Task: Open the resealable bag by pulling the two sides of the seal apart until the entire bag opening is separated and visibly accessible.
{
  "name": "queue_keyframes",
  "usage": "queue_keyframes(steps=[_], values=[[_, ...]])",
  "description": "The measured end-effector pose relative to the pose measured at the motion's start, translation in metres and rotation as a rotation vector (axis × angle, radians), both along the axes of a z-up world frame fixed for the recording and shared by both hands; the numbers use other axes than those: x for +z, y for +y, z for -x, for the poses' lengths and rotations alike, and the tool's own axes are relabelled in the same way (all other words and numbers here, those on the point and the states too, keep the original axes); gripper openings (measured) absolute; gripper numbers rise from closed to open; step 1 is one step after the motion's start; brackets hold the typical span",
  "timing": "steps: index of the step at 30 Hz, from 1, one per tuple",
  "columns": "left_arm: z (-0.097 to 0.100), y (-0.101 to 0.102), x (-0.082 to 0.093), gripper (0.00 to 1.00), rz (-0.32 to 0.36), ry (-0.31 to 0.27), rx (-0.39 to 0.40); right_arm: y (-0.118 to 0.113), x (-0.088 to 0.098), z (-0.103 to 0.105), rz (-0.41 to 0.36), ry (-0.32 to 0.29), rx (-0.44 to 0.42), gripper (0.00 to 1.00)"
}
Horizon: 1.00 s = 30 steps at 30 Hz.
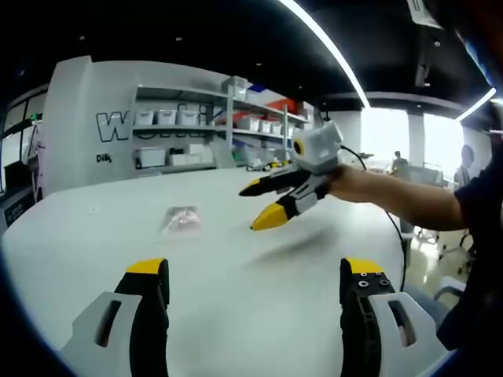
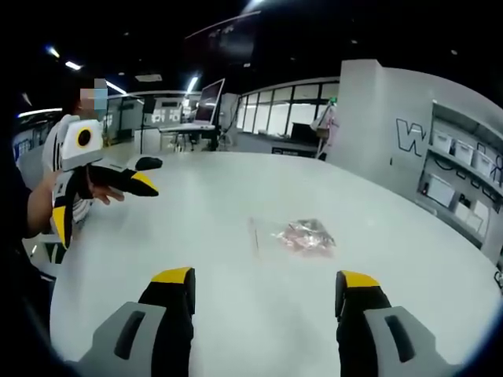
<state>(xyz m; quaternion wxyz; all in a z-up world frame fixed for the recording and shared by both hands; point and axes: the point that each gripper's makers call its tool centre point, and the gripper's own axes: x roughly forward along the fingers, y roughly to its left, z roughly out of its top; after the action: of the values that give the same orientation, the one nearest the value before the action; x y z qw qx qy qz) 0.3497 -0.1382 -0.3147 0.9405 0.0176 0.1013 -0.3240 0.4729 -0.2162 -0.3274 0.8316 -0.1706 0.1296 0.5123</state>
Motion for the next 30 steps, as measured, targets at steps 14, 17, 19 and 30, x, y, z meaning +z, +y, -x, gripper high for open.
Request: queue_keyframes(steps=[14,17,19,30], values=[[-0.0017,0.0009,-0.0011,0.88,-0.003,0.001,0.0,0.0073,0.0006,-0.0032,0.001,-0.003,0.01,0.71],[-0.0018,0.0016,-0.0008,0.88,-0.002,0.0,0.002,0.0086,-0.0002,-0.0038,0.002,-0.004,0.013,0.71],[-0.0024,0.0018,0.0001,0.88,-0.001,-0.005,0.002,0.009,-0.0006,-0.0038,0.005,-0.009,0.018,0.7],[-0.0046,0.0007,-0.0006,0.87,0.0,-0.005,0.001,0.01,-0.0026,-0.008,0.008,-0.011,0.017,0.68]])
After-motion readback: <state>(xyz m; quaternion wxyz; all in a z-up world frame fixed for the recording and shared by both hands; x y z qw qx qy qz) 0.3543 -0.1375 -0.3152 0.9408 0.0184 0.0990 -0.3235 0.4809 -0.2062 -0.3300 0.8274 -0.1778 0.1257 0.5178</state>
